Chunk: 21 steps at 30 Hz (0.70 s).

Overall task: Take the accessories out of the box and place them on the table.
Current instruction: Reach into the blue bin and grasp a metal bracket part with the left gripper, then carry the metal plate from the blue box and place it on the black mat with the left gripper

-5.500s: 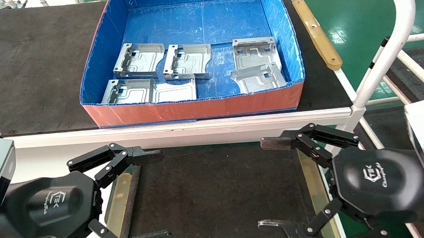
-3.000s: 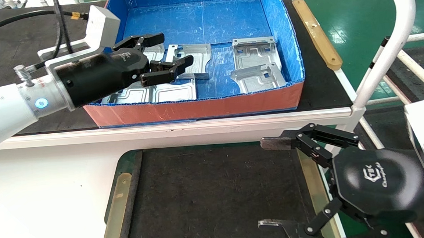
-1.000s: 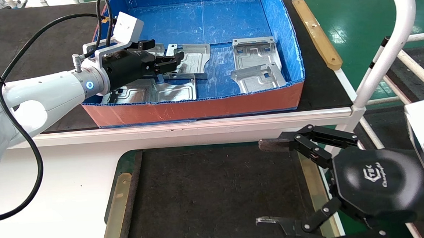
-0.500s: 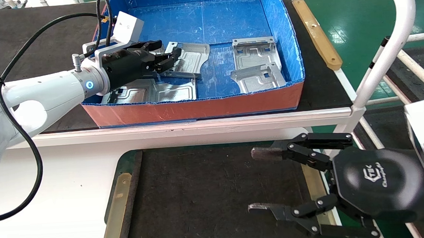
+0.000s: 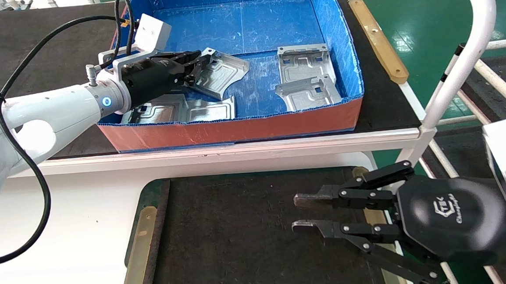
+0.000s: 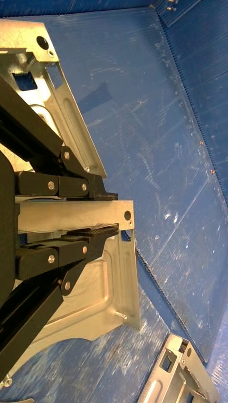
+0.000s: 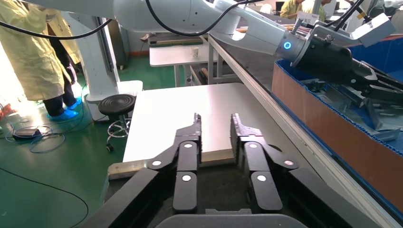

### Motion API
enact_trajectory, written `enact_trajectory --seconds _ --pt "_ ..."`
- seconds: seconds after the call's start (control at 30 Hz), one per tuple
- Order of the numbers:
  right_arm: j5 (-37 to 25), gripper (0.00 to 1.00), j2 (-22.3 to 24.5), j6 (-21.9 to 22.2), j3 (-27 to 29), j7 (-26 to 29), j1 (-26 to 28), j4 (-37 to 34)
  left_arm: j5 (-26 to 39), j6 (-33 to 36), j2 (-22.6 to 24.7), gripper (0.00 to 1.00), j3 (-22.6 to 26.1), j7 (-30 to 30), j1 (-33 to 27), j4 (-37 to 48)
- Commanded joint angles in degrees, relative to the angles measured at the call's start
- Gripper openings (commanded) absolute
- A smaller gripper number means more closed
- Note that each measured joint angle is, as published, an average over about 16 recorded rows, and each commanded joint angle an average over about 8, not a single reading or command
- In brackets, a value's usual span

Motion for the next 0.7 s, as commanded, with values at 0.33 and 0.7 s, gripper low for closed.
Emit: enact_trajectory --seconds 0.33,0.7 --pt "0.0 0.43 0.0 0.0 0.0 0.0 0.0 0.0 -0.1 -0.4 0.4 0.00 -0.1 -0.6 -0.5 -0.3" --pt "0.0 1.00 0.0 0.0 0.0 0.0 0.0 0.0 -1.1 -0.2 -0.1 0.00 -0.7 -0.1 -1.2 -2.1"
